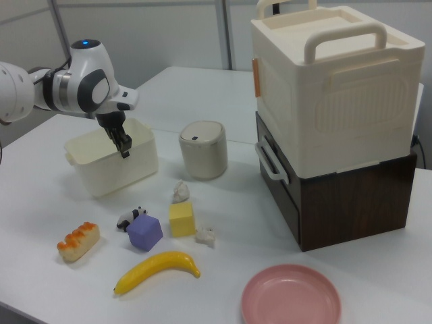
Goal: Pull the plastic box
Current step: 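Lower the gripper and close it on the box's rim, then drag the box across the table toward the robot base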
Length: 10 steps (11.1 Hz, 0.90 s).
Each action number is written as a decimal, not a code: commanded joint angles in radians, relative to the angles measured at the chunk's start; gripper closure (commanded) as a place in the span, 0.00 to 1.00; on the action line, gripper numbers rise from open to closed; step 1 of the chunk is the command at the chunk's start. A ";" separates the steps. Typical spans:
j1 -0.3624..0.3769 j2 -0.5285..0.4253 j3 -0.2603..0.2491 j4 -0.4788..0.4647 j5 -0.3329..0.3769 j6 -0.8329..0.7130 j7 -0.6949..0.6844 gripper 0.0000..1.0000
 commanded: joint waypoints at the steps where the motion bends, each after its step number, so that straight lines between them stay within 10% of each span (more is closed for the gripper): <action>1: -0.011 0.003 -0.003 -0.005 0.002 0.000 -0.004 1.00; 10: -0.085 -0.058 -0.015 -0.023 0.007 -0.219 -0.056 1.00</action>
